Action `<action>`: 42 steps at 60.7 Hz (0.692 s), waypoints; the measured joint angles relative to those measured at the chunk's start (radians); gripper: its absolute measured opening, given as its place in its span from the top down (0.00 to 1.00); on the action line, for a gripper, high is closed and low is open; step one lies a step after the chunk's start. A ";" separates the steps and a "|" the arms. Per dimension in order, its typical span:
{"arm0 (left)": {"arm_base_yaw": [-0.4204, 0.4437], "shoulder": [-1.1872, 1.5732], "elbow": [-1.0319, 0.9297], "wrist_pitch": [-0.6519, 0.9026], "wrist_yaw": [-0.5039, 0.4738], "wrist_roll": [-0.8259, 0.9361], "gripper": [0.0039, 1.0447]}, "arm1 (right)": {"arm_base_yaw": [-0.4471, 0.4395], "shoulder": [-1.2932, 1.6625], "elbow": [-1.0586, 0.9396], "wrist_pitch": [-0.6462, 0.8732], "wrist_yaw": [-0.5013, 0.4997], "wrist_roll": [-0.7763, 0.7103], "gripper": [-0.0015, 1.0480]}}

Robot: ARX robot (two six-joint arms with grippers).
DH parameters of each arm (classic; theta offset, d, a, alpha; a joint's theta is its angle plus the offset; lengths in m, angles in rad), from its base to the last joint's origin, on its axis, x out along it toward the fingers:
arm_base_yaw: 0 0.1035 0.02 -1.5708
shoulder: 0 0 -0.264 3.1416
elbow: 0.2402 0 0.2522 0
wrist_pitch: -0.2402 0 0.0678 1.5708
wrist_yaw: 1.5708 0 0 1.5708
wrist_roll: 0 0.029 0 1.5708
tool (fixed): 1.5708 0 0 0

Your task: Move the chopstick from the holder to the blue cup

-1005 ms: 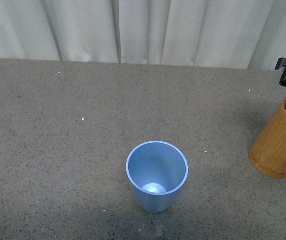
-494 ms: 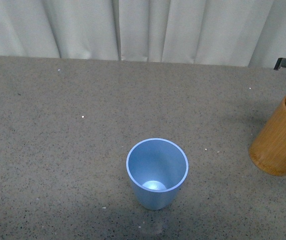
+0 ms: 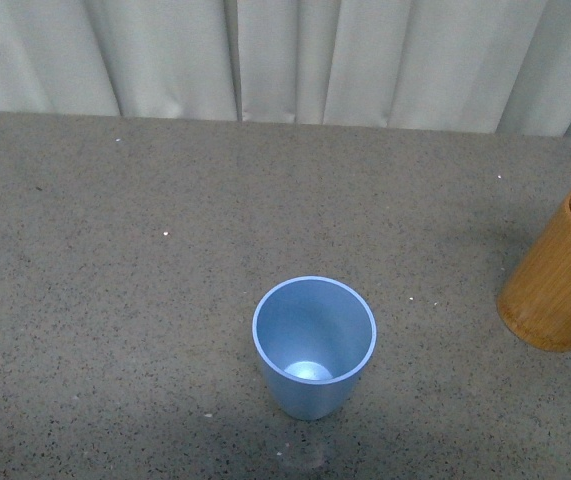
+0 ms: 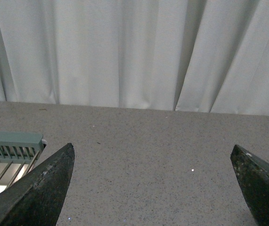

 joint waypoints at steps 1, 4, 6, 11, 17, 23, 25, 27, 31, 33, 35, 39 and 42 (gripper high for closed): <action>0.000 0.000 0.000 0.000 0.000 0.000 0.06 | -0.002 -0.011 -0.001 -0.004 -0.001 0.002 0.99; 0.000 0.000 0.000 0.000 0.000 0.000 0.06 | -0.008 -0.038 -0.002 -0.018 -0.013 0.007 0.99; 0.000 0.000 0.000 0.000 0.000 0.000 0.06 | -0.011 -0.053 -0.002 -0.025 -0.016 0.008 0.99; 0.000 0.000 0.000 0.000 0.000 0.000 0.06 | -0.025 -0.101 -0.003 -0.043 -0.035 0.018 0.99; 0.000 0.000 0.000 0.000 0.000 0.000 0.06 | -0.033 -0.138 -0.002 -0.062 -0.043 0.027 0.99; 0.000 0.000 0.000 0.000 0.000 0.000 0.06 | -0.033 -0.159 0.003 -0.079 -0.046 0.030 0.99; 0.000 0.000 0.000 0.000 0.000 0.000 0.06 | -0.032 -0.167 0.009 -0.088 -0.047 0.032 0.99; 0.000 0.000 0.000 0.000 0.000 0.000 0.06 | -0.032 -0.172 0.014 -0.093 -0.047 0.033 0.99; 0.000 0.000 0.000 0.000 0.000 0.000 0.06 | -0.032 -0.182 0.030 -0.105 -0.049 0.034 0.99; 0.000 0.000 0.000 0.000 0.000 0.000 0.06 | -0.031 -0.187 0.037 -0.109 -0.049 0.035 0.99; 0.000 0.000 0.000 0.000 0.000 0.000 0.06 | -0.029 -0.193 0.045 -0.115 -0.049 0.036 0.99; 0.000 0.000 0.000 0.000 0.000 0.000 0.06 | -0.025 -0.205 0.058 -0.124 -0.049 0.037 0.99; 0.000 0.000 0.000 0.000 0.000 0.000 0.06 | -0.023 -0.211 0.063 -0.128 -0.049 0.037 0.99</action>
